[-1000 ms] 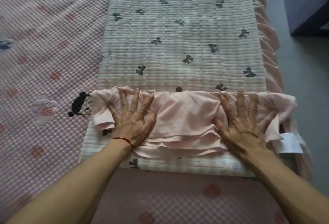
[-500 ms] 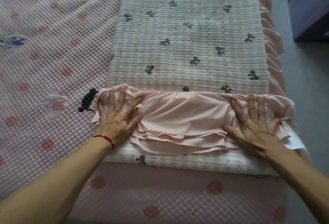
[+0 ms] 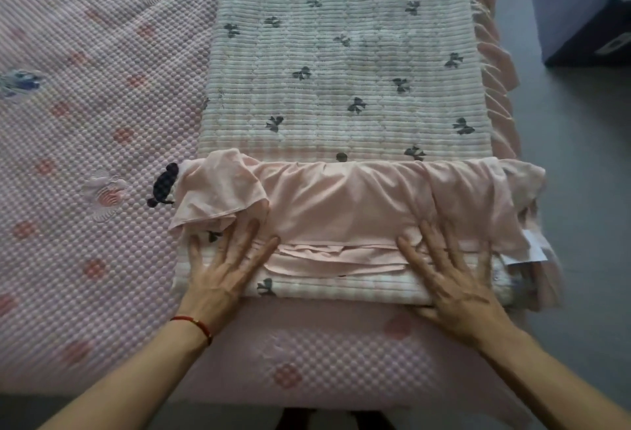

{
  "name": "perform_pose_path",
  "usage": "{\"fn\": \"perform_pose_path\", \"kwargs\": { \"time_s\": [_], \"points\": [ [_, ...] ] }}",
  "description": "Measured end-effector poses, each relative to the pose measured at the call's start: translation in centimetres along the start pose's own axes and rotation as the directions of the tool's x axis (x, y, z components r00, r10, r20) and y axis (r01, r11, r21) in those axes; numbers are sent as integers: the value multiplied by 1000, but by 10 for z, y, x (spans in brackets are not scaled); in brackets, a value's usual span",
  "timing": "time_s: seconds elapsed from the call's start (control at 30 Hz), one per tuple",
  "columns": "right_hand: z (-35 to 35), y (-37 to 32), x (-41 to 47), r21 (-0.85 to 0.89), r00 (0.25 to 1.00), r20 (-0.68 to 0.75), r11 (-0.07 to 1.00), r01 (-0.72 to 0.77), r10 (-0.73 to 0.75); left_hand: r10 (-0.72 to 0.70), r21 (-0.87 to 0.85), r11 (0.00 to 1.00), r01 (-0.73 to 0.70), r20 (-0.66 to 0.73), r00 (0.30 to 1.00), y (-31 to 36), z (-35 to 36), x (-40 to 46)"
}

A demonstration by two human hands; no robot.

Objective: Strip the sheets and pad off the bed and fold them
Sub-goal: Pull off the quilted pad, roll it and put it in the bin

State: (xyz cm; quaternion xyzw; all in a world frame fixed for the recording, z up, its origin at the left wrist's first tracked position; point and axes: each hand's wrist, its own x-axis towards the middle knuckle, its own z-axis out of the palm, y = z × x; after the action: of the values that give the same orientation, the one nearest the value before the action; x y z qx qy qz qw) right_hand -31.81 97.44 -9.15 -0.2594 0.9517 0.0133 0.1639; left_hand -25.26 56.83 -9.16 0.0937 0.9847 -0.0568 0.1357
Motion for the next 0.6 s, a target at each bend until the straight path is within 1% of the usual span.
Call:
{"fn": "perform_pose_path", "kwargs": {
  "time_s": [0.03, 0.07, 0.1, 0.17, 0.23, 0.27, 0.33, 0.37, 0.43, 0.47, 0.5, 0.53, 0.57, 0.6],
  "points": [
    [2, 3, -7, 4, 999, -30, 999, -35, 35, -41, -5, 999, 40, -64, 997, 1, 1, -4],
    [3, 6, -14, 10, 995, -54, 997, -80, 80, -82, -8, 997, 82, -81, 993, 0, -2, -9],
    [4, 11, -18, 15, 990, -77, 993, -115, 116, -101, -13, 995, 100, -121, 988, -3, -4, -9],
    [1, 18, -18, 51, 982, -78, 985, -166, 170, -102, -30, 995, 99, -149, 984, -8, -16, -10],
    [-10, 24, -14, 93, 981, -70, 981, -172, 179, -146, -119, 985, 127, -178, 973, -16, -32, -14],
    [-21, 29, -13, 119, 981, -66, 978, -173, 182, -193, -195, 968, 159, -170, 966, -22, -42, -16],
    [-54, 41, -13, 187, 964, -131, 961, -205, 231, -289, -344, 915, 211, -194, 937, -35, -69, -16],
    [-67, 47, -15, 207, 947, -199, 956, -210, 251, -314, -405, 891, 207, -218, 924, -41, -81, -15],
    [-105, 60, -9, 209, 892, -335, 947, -244, 304, -326, -458, 875, 160, -310, 893, -57, -117, -1],
    [-119, 66, -5, 214, 871, -364, 940, -266, 329, -338, -472, 869, 149, -347, 875, -65, -130, 5],
    [-138, 75, 6, 238, 853, -397, 936, -261, 339, -372, -508, 848, 148, -372, 850, -74, -149, 17],
    [-152, 81, 15, 288, 833, -419, 923, -254, 360, -437, -581, 797, 168, -361, 824, -81, -167, 26],
    [-168, 92, 29, 334, 803, -458, 911, -243, 382, -510, -661, 727, 186, -339, 790, -89, -183, 41],
    [-184, 98, 42, 380, 784, -464, 892, -244, 412, -582, -731, 650, 207, -304, 754, -97, -192, 57]
  ]
}}
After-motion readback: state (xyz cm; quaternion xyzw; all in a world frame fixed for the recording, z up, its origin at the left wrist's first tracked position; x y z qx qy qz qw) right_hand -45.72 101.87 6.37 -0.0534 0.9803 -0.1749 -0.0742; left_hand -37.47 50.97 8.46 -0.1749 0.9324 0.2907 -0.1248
